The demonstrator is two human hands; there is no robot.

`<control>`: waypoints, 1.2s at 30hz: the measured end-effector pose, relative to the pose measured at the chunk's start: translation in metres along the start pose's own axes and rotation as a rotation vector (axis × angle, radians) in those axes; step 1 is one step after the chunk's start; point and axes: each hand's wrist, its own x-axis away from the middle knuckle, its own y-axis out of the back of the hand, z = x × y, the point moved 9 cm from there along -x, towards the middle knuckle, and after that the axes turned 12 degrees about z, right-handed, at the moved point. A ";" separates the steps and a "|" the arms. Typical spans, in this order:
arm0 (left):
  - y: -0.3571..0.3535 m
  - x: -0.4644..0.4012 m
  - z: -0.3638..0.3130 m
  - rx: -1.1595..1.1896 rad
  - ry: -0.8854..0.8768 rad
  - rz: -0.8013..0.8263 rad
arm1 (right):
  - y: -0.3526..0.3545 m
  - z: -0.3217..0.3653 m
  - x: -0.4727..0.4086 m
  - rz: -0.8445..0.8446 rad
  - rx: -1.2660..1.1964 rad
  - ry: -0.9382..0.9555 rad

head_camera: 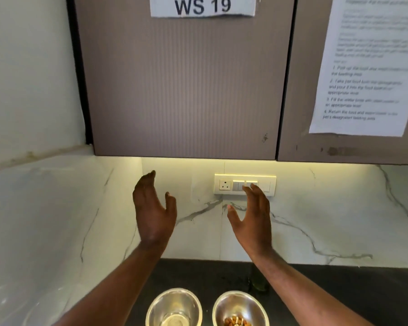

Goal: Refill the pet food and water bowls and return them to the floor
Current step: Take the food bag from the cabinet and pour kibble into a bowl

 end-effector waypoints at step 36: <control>0.045 -0.046 -0.148 -0.464 -0.377 0.134 | 0.223 0.130 -0.090 -0.153 -0.640 0.313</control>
